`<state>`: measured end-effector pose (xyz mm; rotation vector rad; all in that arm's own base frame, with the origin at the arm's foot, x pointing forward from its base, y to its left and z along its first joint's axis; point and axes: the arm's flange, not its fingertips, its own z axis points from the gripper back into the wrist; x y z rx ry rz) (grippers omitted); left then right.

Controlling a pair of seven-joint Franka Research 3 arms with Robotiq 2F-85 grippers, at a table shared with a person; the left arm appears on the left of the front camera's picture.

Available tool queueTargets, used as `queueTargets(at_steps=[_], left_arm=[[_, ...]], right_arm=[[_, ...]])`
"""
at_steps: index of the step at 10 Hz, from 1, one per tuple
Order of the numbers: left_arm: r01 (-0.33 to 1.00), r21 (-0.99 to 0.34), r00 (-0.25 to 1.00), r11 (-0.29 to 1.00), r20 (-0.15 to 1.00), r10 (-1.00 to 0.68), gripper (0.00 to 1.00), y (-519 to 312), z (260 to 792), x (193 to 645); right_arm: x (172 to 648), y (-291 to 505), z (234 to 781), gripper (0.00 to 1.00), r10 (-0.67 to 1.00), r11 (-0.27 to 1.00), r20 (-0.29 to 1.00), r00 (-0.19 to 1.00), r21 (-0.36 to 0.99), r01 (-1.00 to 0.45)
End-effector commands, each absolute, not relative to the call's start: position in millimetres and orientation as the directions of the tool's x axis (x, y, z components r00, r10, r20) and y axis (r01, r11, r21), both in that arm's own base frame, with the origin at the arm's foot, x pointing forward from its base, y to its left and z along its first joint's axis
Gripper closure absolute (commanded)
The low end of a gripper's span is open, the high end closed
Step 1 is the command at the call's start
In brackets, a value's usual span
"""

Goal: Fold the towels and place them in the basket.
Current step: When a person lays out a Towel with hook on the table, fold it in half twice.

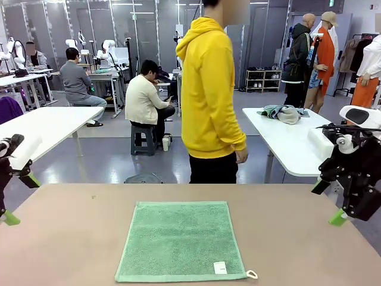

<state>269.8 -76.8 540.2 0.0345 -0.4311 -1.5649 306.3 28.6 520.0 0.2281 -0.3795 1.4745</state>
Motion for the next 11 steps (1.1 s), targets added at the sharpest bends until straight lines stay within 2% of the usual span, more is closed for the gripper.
queueTargets(at_steps=[1, 3, 4, 5, 6, 8, 11], left_arm=[[0.952, 0.307, -0.071, -0.002, 0.212, -0.975, 0.00, -81.5, 542.8, 264.8], [0.955, 0.298, -0.066, 0.007, 0.236, -0.969, 0.00, -79.5, 541.5, 268.0], [0.950, 0.300, -0.147, -0.088, 0.182, -0.972, 0.00, -110.4, 537.8, 269.3], [0.945, 0.300, -0.176, -0.128, 0.141, -0.974, 0.00, -137.2, 529.0, 274.9], [0.941, 0.290, -0.225, -0.175, 0.145, -0.964, 0.00, -157.2, 520.0, 275.7], [0.934, 0.273, -0.266, -0.229, 0.105, -0.958, 0.00, -195.0, 497.0, 279.2], [0.929, 0.249, -0.302, -0.273, 0.084, -0.950, 0.00, -235.2, 460.7, 284.2]], right_arm=[[306.4, 29.4, 520.6, 0.00, 0.927, 0.079, 0.373, 0.044, -0.080, -0.994], [306.4, 29.4, 520.6, 0.00, 0.927, 0.079, 0.373, 0.044, -0.080, -0.994], [306.3, 31.0, 520.8, 0.00, 0.922, 0.077, 0.385, 0.039, -0.082, -0.994], [310.7, 55.3, 514.4, 0.00, 0.925, 0.032, 0.380, 0.004, -0.067, -0.997], [310.5, 70.8, 504.9, 0.00, 0.939, 0.034, 0.343, 0.016, -0.046, -0.998], [309.8, 95.7, 482.5, 0.00, 0.938, 0.036, 0.344, 0.035, 0.003, -0.999], [309.4, 139.8, 440.9, 0.00, 0.961, 0.012, 0.274, 0.022, 0.037, -0.999]])
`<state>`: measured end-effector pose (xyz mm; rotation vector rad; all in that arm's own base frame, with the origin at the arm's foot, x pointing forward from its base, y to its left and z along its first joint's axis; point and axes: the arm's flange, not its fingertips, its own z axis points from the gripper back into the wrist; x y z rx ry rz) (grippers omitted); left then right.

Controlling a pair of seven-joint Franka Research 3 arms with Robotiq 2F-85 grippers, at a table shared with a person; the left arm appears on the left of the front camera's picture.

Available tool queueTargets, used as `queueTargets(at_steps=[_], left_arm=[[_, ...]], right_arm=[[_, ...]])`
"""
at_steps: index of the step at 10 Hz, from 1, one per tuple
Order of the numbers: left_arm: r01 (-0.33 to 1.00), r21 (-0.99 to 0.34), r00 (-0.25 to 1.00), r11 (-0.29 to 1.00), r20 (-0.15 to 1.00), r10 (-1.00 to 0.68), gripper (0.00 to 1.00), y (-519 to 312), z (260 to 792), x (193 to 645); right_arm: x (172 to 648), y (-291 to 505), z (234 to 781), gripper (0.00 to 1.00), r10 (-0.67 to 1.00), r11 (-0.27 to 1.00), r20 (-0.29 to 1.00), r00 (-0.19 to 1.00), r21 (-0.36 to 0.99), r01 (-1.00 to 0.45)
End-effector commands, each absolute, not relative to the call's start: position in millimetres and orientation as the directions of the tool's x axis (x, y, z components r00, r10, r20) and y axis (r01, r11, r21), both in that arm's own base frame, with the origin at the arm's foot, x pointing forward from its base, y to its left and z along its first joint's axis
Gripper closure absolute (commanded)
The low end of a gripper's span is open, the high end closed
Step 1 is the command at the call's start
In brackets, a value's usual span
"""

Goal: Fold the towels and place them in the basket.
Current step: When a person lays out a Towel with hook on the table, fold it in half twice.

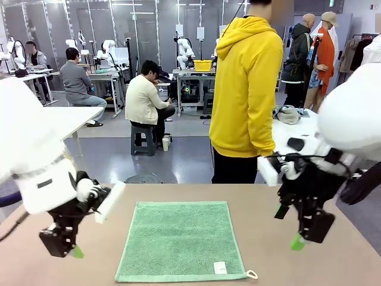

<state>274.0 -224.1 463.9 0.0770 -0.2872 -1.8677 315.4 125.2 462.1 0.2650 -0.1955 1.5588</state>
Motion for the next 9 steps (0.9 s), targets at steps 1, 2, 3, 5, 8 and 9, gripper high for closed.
queueTargets(at_steps=[1, 2, 3, 5, 8, 9], left_arm=[[0.936, 0.232, -0.294, -0.266, 0.092, -0.951, 0.00, -241.4, 453.2, 285.8], [0.945, 0.230, -0.264, -0.232, 0.121, -0.957, 0.00, -244.0, 449.6, 288.2], [0.960, 0.231, -0.193, -0.157, 0.141, -0.971, 0.00, -246.9, 447.3, 290.0], [0.976, 0.198, -0.123, -0.092, 0.152, -0.981, 0.00, -251.8, 438.5, 294.4], [0.990, 0.143, -0.039, -0.016, 0.165, -0.985, 0.00, -265.6, 410.1, 310.3], [0.992, 0.126, -0.002, 0.019, 0.162, -0.987, 0.00, -268.8, 398.5, 314.3]], right_arm=[[309.4, 150.0, 433.9, 0.00, 0.966, 0.006, 0.259, 0.016, 0.038, -0.999], [308.6, 158.6, 427.9, 0.00, 0.968, 0.010, 0.252, 0.019, 0.039, -0.999], [307.4, 166.1, 420.9, 0.00, 0.972, -0.001, 0.236, 0.010, 0.047, -0.999], [305.6, 174.6, 409.4, 0.00, 0.978, -0.002, 0.210, 0.009, 0.055, -0.998], [306.4, 193.0, 382.2, 0.00, 0.986, 0.013, 0.163, 0.022, 0.058, -0.998], [307.1, 200.0, 370.4, 0.00, 0.991, 0.026, 0.128, 0.033, 0.052, -0.998]])
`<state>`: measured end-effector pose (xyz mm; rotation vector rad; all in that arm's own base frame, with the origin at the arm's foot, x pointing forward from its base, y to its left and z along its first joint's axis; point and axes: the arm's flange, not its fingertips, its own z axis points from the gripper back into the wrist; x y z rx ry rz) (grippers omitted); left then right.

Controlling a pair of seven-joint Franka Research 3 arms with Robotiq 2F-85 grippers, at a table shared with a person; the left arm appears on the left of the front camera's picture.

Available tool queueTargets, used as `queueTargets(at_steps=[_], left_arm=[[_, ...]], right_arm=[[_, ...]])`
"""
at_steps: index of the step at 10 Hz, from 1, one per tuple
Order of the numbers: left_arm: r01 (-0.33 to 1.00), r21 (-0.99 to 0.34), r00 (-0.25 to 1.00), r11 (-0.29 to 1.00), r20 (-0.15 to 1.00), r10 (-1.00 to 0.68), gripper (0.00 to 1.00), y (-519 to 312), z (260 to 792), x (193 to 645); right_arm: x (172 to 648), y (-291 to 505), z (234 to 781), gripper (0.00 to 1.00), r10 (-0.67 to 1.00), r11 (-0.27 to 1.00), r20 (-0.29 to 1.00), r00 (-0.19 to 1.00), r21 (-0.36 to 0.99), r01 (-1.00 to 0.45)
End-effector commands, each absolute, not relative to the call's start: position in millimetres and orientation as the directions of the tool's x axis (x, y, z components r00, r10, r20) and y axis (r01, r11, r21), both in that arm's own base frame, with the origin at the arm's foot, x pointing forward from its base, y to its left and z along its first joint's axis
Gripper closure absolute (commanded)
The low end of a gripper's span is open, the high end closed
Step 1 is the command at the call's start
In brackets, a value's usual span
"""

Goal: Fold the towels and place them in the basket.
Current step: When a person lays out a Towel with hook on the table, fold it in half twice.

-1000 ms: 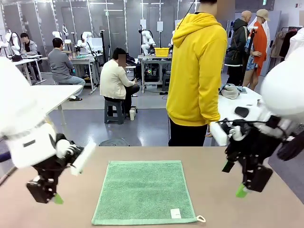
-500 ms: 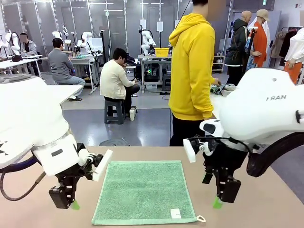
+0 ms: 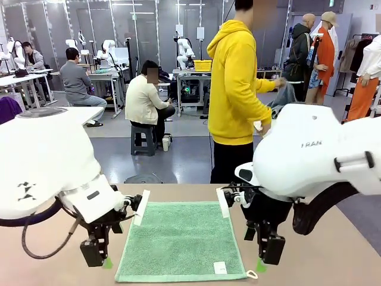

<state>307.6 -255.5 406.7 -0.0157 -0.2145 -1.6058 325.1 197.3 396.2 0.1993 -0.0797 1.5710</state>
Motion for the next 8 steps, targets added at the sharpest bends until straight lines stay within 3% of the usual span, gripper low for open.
queueTargets(at_steps=[1, 8], left_arm=[[0.993, 0.111, 0.030, 0.049, 0.166, -0.986, 0.00, -270.8, 385.8, 317.2], [0.988, 0.132, 0.068, 0.082, 0.108, -0.992, 0.00, -269.5, 336.1, 319.1]], right_arm=[[306.6, 205.1, 358.3, 0.00, 0.995, 0.039, 0.092, 0.042, 0.033, -0.999], [301.1, 211.1, 313.7, 0.00, 0.996, 0.073, 0.040, 0.074, 0.017, -0.997]])
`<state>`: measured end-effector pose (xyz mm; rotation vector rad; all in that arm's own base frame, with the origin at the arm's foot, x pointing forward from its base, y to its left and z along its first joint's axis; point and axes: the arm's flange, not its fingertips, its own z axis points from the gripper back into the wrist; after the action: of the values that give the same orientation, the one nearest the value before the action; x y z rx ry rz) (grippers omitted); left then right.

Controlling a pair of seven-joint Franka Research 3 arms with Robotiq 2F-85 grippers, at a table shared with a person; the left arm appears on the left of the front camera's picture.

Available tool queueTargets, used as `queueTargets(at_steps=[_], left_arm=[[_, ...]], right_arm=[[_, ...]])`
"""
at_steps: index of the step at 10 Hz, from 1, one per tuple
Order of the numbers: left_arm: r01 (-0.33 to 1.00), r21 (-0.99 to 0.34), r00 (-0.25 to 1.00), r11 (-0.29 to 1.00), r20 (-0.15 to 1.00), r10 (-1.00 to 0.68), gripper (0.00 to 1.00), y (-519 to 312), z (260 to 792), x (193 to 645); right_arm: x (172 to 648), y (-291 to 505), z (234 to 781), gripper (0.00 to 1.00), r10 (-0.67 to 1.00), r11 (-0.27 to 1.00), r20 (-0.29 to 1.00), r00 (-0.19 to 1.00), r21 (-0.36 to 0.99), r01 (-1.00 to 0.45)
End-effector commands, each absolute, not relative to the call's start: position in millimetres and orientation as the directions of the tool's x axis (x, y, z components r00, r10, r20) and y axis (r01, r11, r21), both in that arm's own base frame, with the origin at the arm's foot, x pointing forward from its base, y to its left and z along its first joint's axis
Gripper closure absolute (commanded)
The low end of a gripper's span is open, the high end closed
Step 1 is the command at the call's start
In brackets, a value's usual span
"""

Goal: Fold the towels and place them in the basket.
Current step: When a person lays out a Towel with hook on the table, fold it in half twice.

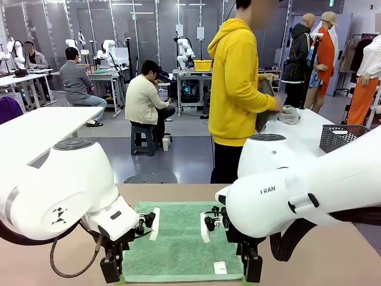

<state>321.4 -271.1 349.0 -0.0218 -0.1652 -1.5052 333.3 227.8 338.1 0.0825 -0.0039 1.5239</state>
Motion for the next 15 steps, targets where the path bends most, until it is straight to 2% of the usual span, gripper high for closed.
queueTargets(at_steps=[1, 15], left_arm=[[0.989, 0.127, 0.064, 0.078, 0.112, -0.992, 0.00, -268.6, 329.2, 322.7], [0.996, 0.088, 0.025, 0.031, 0.069, -0.997, 0.00, -260.4, 285.6, 336.7]], right_arm=[[300.9, 212.1, 307.8, 0.00, 0.997, 0.071, 0.035, 0.071, 0.009, -0.997], [306.4, 211.6, 267.4, 0.00, 0.995, 0.102, 0.020, 0.101, -0.044, -0.994]])
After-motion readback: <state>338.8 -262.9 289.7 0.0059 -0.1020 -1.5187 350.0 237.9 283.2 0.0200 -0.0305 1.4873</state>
